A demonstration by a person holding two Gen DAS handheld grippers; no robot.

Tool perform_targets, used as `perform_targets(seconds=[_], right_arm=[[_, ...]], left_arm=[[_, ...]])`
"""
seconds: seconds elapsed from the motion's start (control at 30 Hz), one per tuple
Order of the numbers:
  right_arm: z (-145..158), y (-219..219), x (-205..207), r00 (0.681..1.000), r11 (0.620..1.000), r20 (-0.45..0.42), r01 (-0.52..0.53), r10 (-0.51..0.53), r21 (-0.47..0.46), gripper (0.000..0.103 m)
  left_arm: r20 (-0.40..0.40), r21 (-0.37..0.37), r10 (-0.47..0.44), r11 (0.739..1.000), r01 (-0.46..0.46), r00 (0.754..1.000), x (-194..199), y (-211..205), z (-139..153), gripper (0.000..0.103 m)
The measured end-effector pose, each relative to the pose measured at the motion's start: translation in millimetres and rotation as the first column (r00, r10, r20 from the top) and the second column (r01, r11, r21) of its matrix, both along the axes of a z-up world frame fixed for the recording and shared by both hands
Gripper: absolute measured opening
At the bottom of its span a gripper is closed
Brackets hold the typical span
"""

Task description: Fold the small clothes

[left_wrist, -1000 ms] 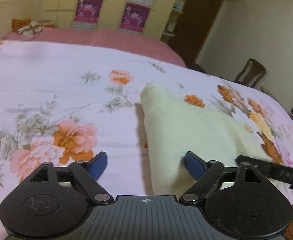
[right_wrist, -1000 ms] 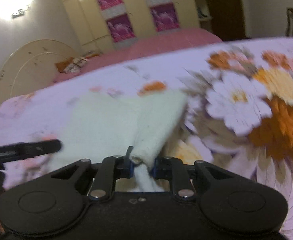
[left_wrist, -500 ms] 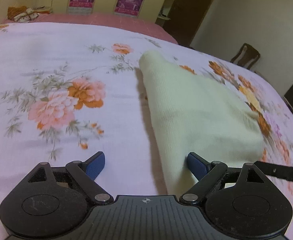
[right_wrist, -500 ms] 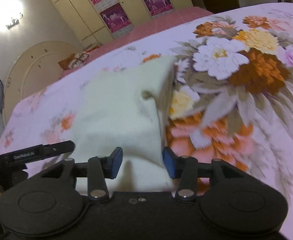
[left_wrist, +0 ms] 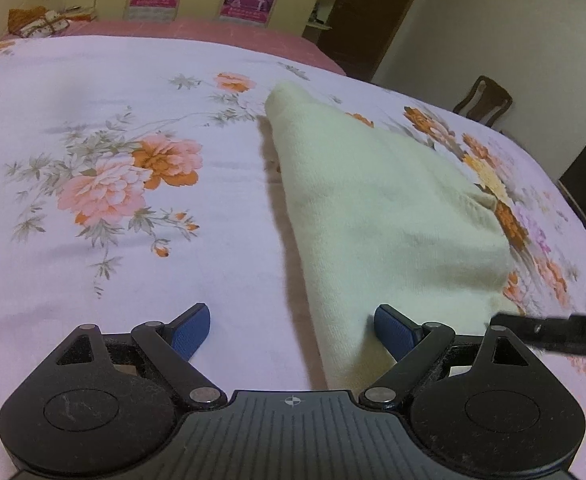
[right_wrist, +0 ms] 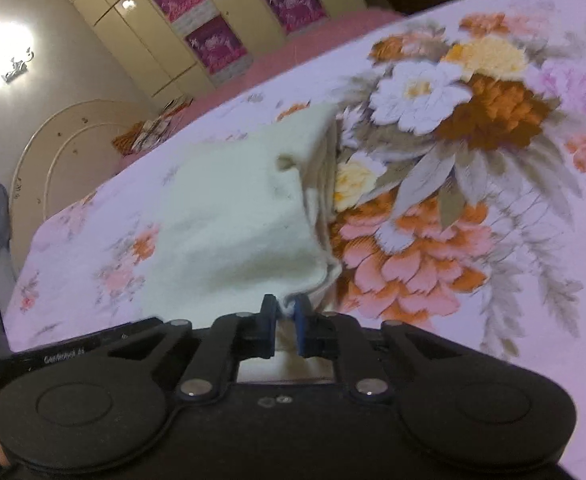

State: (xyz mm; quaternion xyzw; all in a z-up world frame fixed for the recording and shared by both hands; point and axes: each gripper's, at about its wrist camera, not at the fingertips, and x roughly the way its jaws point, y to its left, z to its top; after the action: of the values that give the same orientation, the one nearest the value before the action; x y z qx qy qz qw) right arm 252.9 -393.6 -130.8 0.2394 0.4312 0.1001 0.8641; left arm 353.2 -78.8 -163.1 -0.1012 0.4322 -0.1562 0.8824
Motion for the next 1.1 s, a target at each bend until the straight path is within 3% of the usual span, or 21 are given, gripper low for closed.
perform_targets(seconds=[0.13, 0.2, 0.37, 0.43, 0.47, 0.5, 0.67, 0.7, 0.77, 0.83, 0.93, 0.97, 1.03, 1.1], right_arm=[[-10, 3, -3, 1.000, 1.000, -0.025, -0.010, 0.011, 0.015, 0.032], [-11, 5, -1, 1.000, 1.000, -0.008, -0.006, 0.006, 0.011, 0.028], [-17, -8, 6, 0.997, 0.967, -0.026, 0.076, -0.072, 0.243, 0.027], [-21, 2, 8, 0.998, 0.977, -0.030, 0.057, -0.052, 0.207, 0.023], [-22, 8, 9, 0.998, 0.983, -0.036, 0.050, -0.044, 0.177, 0.011], [-22, 15, 9, 0.998, 0.986, -0.044, 0.042, -0.036, 0.163, 0.009], [-2, 26, -15, 0.999, 0.962, 0.047, -0.034, 0.023, 0.269, 0.007], [-6, 28, -19, 0.999, 0.969, 0.035, -0.034, 0.026, 0.243, 0.007], [-21, 27, -20, 0.999, 0.995, -0.031, 0.019, -0.016, 0.099, 0.007], [-30, 15, -22, 0.997, 0.986, -0.049, 0.063, -0.056, 0.156, 0.005], [-14, 17, -26, 0.998, 0.994, 0.000, 0.065, -0.066, 0.086, 0.015], [-11, 12, -28, 0.996, 0.990, 0.012, 0.090, -0.092, 0.106, 0.017], [-8, 5, -24, 0.992, 0.985, 0.016, 0.120, -0.123, 0.124, 0.018], [-8, 7, -22, 0.992, 0.991, 0.016, 0.126, -0.127, 0.049, 0.010]], left_arm=[[0.001, -0.002, 0.004, 1.000, -0.004, 1.000, 0, 3, -1, 0.089], [0.004, -0.001, 0.004, 1.000, -0.004, 1.000, 1, 3, -2, 0.089], [0.008, -0.005, 0.019, 1.000, -0.019, 1.000, 4, 6, 0, 0.089], [0.009, -0.007, 0.026, 1.000, -0.026, 1.000, 5, 8, 1, 0.089], [0.011, -0.010, 0.027, 1.000, -0.026, 1.000, 6, 8, 2, 0.089], [0.015, -0.009, 0.026, 1.000, -0.026, 1.000, 6, 9, 4, 0.089], [0.034, 0.001, -0.012, 1.000, 0.012, 0.999, 2, 4, 7, 0.089], [0.024, 0.026, -0.017, 1.000, 0.016, 1.000, 3, 0, 3, 0.089], [0.011, 0.050, -0.025, 0.998, 0.024, 1.000, 2, -4, -5, 0.089], [0.034, 0.094, -0.049, 0.995, 0.045, 0.998, -2, -9, -5, 0.089], [0.018, 0.078, -0.050, 0.996, 0.048, 0.999, -3, -8, -3, 0.089], [0.014, 0.069, -0.048, 0.997, 0.047, 0.999, -4, -8, -2, 0.089], [0.010, 0.059, -0.052, 0.997, 0.052, 0.999, -7, -9, -2, 0.089], [0.024, 0.075, -0.069, 0.995, 0.067, 0.997, -12, -13, -3, 0.089]])
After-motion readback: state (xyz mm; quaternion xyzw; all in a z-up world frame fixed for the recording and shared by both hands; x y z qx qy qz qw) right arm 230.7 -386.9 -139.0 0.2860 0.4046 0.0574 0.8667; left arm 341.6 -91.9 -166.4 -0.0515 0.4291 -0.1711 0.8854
